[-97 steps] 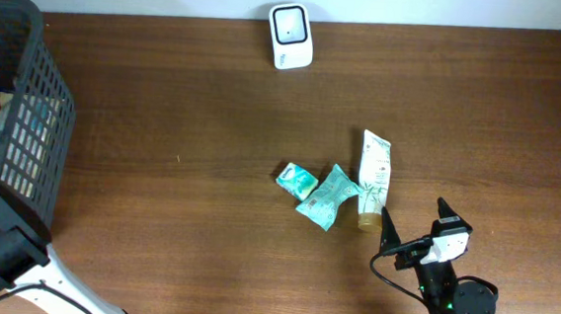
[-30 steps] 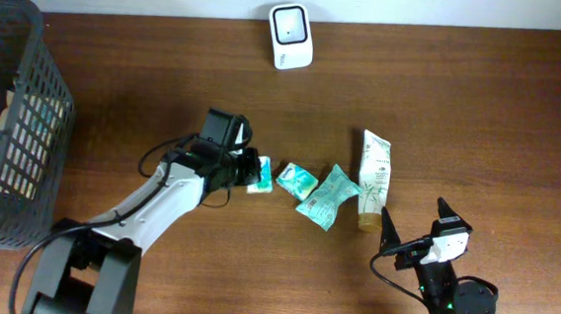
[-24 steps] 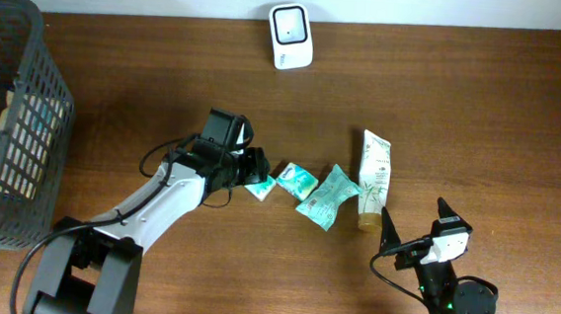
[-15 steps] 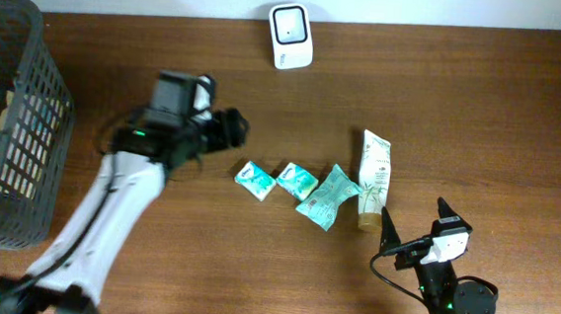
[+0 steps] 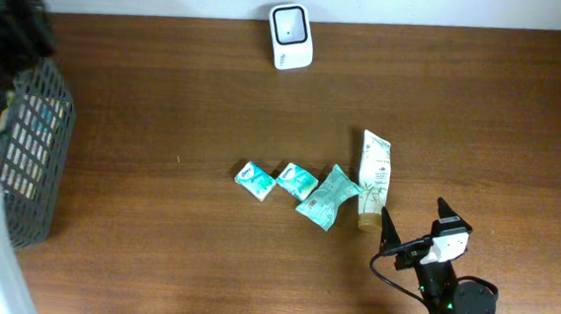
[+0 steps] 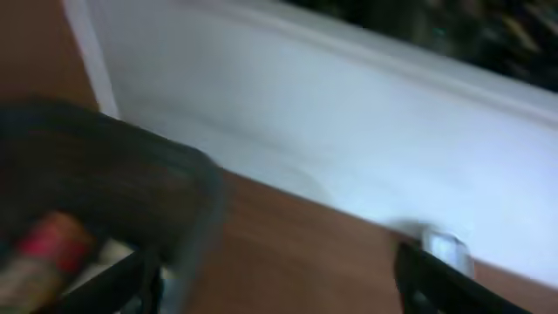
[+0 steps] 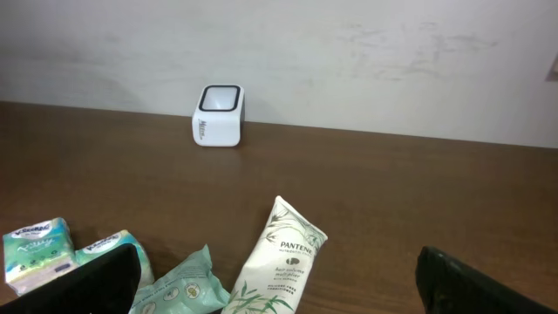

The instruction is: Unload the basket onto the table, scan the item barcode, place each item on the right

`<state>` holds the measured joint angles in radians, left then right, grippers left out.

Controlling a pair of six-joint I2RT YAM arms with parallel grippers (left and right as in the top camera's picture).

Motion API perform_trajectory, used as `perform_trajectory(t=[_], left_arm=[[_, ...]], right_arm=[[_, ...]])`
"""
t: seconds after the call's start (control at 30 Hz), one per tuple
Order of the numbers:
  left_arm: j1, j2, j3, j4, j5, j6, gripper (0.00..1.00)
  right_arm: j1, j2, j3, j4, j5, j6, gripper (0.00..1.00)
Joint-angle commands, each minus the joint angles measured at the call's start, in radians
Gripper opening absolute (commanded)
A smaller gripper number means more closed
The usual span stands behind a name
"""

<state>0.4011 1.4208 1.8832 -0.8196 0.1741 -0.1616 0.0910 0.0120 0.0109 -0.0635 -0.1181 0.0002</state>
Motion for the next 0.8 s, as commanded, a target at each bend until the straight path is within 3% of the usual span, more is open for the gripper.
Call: perform_trajectory(t=[0.0,0.07,0.27,0.53,0.77], left_arm=[[0.110,-0.001,0.021,0.007,-0.170,0.047,0.88],[0.178,0.024,0.021,-0.002,-0.246,0.048,0.89],[0.290,0.173,0.016,-0.066,-0.249,0.147,0.85],[0.303,0.401,0.016,-0.150,-0.089,0.412,0.84],[0.317,0.503,0.014,-0.195,-0.054,0.478,0.84]], right_arm=[[-0.006,-0.006,-0.005,-0.004,-0.005,0.004,0.99],[-0.006,-0.006,-0.005,-0.004,-0.005,0.004,0.99],[-0.006,-0.006,-0.005,-0.004,-0.005,0.004,0.99],[-0.006,-0.006,-0.005,-0.004,-0.005,0.004,0.99],[-0.006,-0.006,-0.005,-0.004,-0.005,0.004,0.99]])
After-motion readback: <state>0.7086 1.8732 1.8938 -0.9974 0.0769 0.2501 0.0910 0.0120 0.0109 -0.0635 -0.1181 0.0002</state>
